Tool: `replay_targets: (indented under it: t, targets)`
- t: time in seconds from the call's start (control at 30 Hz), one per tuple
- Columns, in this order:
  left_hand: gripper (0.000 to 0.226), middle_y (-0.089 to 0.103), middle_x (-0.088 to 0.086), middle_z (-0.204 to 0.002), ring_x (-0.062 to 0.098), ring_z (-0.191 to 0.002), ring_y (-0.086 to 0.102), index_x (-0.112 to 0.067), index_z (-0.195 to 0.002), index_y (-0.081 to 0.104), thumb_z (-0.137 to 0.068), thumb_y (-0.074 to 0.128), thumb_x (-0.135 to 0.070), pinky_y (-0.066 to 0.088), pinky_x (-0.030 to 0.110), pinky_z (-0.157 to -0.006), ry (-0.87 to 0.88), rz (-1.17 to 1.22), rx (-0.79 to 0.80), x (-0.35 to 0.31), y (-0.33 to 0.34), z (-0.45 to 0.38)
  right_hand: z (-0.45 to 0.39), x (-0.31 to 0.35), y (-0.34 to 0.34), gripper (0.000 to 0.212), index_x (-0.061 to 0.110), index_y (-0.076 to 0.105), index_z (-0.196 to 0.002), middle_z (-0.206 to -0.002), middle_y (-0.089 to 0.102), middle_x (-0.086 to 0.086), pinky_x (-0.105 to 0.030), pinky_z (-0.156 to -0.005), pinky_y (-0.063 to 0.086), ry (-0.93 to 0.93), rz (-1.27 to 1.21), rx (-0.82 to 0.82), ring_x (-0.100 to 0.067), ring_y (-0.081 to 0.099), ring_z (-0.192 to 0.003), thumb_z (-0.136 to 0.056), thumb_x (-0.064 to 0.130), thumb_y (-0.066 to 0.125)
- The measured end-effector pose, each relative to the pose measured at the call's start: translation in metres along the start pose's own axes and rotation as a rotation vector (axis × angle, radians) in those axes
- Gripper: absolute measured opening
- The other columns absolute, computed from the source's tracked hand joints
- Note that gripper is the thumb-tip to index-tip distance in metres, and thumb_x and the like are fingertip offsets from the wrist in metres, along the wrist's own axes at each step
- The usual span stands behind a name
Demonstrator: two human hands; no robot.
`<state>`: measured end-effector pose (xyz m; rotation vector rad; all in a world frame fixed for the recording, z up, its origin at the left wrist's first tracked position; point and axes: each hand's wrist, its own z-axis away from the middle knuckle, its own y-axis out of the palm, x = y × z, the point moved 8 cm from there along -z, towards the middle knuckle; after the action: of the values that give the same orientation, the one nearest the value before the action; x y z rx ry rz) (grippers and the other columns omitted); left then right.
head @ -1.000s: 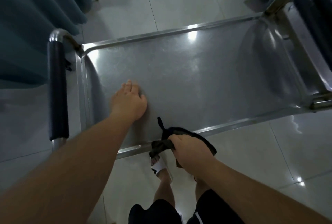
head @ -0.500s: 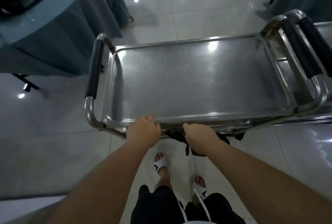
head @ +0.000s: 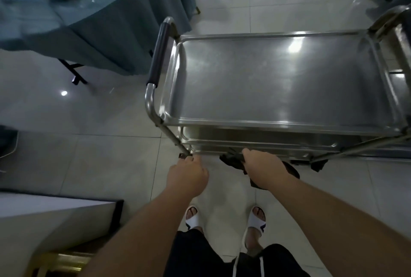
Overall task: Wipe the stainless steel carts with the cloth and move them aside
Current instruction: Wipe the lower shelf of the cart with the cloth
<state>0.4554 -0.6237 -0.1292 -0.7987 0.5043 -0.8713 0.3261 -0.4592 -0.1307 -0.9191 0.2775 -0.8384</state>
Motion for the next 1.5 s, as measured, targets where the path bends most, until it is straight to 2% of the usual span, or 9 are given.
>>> replay_targets:
  t: [0.2,0.27,0.37,0.63,0.93,1.17,1.37,1.43,1.5]
  targets:
    - [0.052,0.054,0.007,-0.144,0.029,-0.128,0.052,-0.019,-0.15,0.047,-0.107,0.032,-0.042,0.043,0.042,-0.096,-0.028,-0.034,0.092,0.084,0.036,-0.017,-0.026,0.064,0.045,0.026,0.01,0.05,-0.124,-0.114,0.066,-0.009,-0.037,-0.078,0.053,0.107,-0.115,0.115,-0.028,0.066,-0.099,-0.099,0.011,0.06]
    - [0.051,0.055,0.007,-0.144,0.03,-0.128,0.052,-0.019,-0.149,0.048,-0.107,0.032,-0.042,0.043,0.043,-0.097,-0.028,-0.049,0.107,0.109,0.046,-0.024,-0.04,0.084,0.053,0.013,0.011,0.059,-0.113,-0.107,0.068,-0.008,-0.036,-0.077,0.051,0.163,-0.22,0.043,-0.026,0.066,-0.094,-0.107,0.018,0.049]
    - [0.051,0.055,0.008,-0.145,0.031,-0.127,0.053,-0.021,-0.15,0.046,-0.106,0.031,-0.044,0.043,0.046,-0.097,-0.03,-0.029,0.149,0.136,0.059,-0.036,-0.059,0.111,0.062,0.026,0.015,0.059,-0.1,-0.094,0.065,-0.007,-0.039,-0.077,0.054,0.222,-0.414,-0.009,-0.025,0.063,-0.084,-0.11,0.032,0.043]
    - [0.059,0.046,0.007,-0.158,0.034,-0.137,0.05,-0.025,-0.16,0.036,-0.105,0.038,-0.043,0.043,0.046,-0.106,-0.171,0.189,0.202,0.177,0.088,-0.071,-0.12,0.126,0.077,0.024,0.018,0.052,-0.106,-0.094,0.062,-0.006,-0.042,-0.073,0.052,0.232,-0.444,-0.028,-0.027,0.06,-0.082,-0.11,0.037,0.038]
    - [0.059,0.047,0.008,-0.157,0.033,-0.134,0.054,-0.022,-0.161,0.037,-0.105,0.044,-0.04,0.048,0.047,-0.109,-0.177,0.344,0.088,0.179,0.129,-0.162,-0.205,0.089,0.115,0.028,0.014,0.052,-0.121,-0.101,0.065,-0.01,-0.043,-0.076,0.053,0.166,-0.339,-0.105,-0.031,0.063,-0.089,-0.111,0.037,0.039]
    - [0.075,0.038,0.006,-0.166,0.029,-0.148,0.042,-0.021,-0.166,0.026,-0.102,0.059,-0.045,0.04,0.045,-0.115,-0.173,0.551,-0.236,0.199,0.147,-0.267,-0.306,0.067,0.121,0.027,0.012,0.054,-0.113,-0.094,0.062,-0.01,-0.041,-0.07,0.045,0.08,-0.404,-0.35,-0.031,0.057,-0.081,-0.11,0.035,0.04]
    - [0.032,0.067,-0.023,-0.106,-0.004,-0.094,0.066,-0.033,-0.123,0.062,-0.095,0.075,-0.04,0.046,0.006,-0.073,-0.03,0.963,-0.555,0.209,0.139,-0.33,-0.372,0.071,0.1,0.031,0.01,0.06,-0.116,-0.106,0.069,-0.015,-0.038,-0.07,0.042,0.018,-0.393,-0.754,-0.036,0.067,-0.094,-0.11,0.035,0.043]
    - [0.007,0.073,-0.01,-0.084,-0.005,-0.072,0.068,-0.027,-0.097,0.071,-0.095,0.073,-0.033,0.048,0.007,-0.056,0.018,1.057,-0.657,0.208,0.14,-0.344,-0.387,0.085,0.1,0.029,0.013,0.059,-0.118,-0.106,0.07,-0.011,-0.042,-0.073,0.05,-0.006,-0.409,-0.836,-0.033,0.067,-0.093,-0.108,0.036,0.045]
    - [0.026,0.067,0.008,-0.068,0.004,-0.054,0.06,-0.011,-0.075,0.065,-0.089,0.068,-0.032,0.048,0.017,-0.047,0.04,1.142,-0.76,0.206,0.147,-0.352,-0.408,0.106,0.112,0.029,0.015,0.058,-0.121,-0.104,0.069,-0.01,-0.041,-0.074,0.05,-0.101,-0.426,-0.772,-0.032,0.066,-0.092,-0.106,0.038,0.048]
